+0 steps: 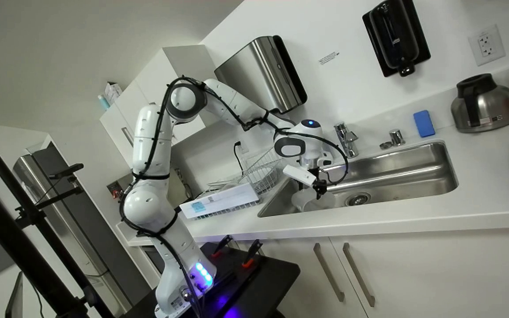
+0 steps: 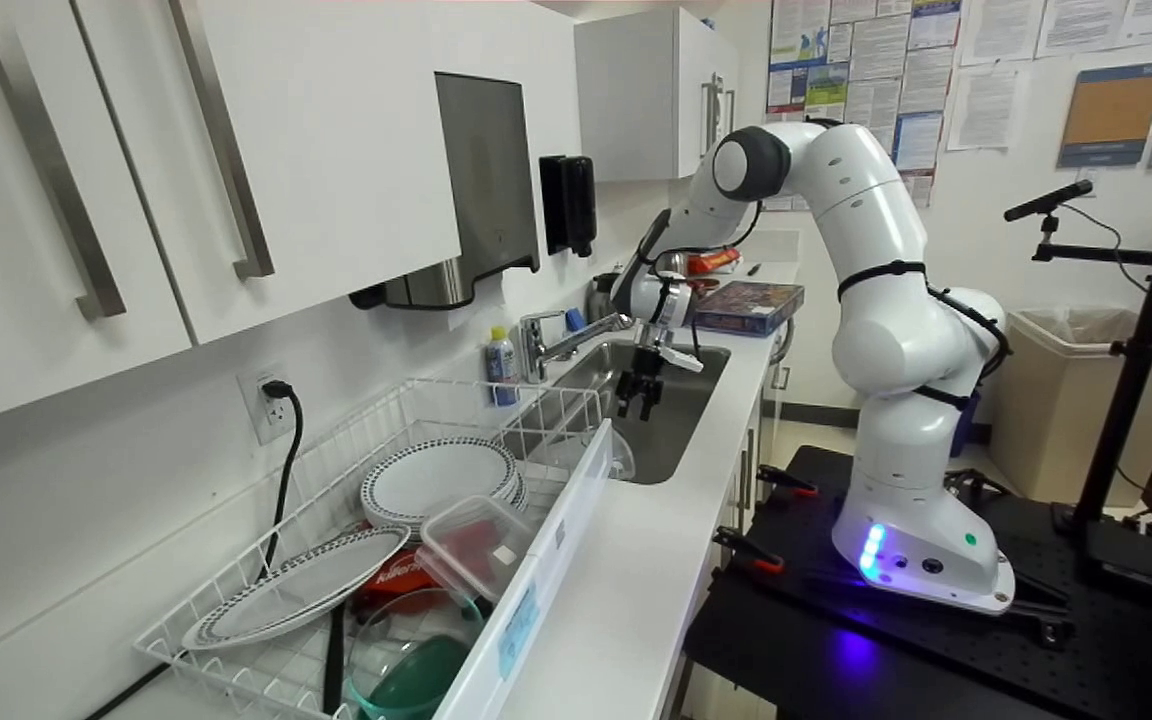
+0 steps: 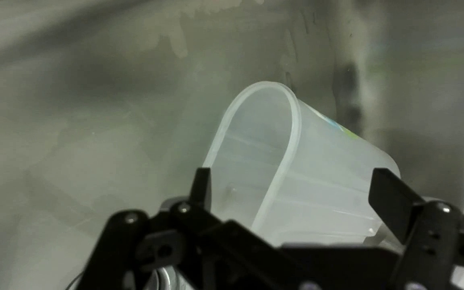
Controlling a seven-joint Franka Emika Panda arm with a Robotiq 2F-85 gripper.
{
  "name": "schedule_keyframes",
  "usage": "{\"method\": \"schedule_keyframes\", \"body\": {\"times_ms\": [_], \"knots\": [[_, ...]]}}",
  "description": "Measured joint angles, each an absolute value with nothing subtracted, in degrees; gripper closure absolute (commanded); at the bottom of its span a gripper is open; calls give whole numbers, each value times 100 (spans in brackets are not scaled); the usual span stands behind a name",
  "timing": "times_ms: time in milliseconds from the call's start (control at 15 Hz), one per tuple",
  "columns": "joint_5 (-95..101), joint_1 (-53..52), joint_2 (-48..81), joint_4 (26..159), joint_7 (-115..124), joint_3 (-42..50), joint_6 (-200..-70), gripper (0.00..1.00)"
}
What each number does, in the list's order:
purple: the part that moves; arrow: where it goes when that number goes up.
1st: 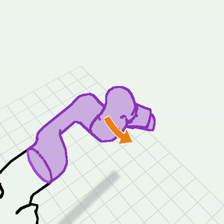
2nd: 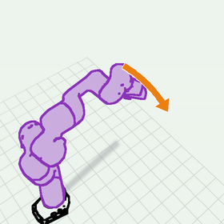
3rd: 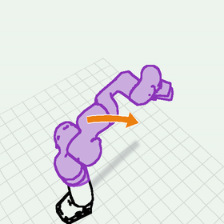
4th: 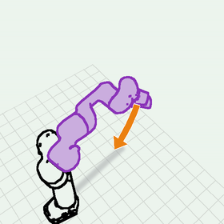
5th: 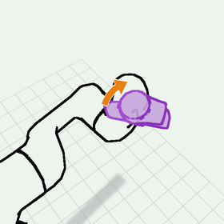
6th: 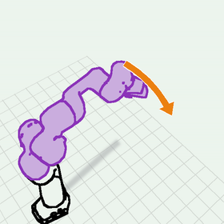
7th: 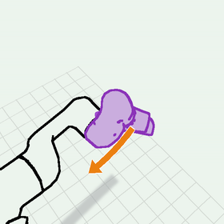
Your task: Pick up the plastic container from the sink and slightly move it to the right.
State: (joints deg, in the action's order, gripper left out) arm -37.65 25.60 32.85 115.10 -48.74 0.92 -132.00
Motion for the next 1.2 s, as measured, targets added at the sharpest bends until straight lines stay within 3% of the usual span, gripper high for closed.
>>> {"method": "schedule_keyframes", "body": {"times_ms": [933,1000,1067,1200], "knots": [[-6257,2571,4225,11186,-5306,-15,-13171,0],[-6455,2571,4273,11156,-5430,-16,-13122,25],[-6623,2572,4314,11127,-5535,-16,-13061,28],[-6896,2572,4387,11050,-5695,0,-12851,44]]}}
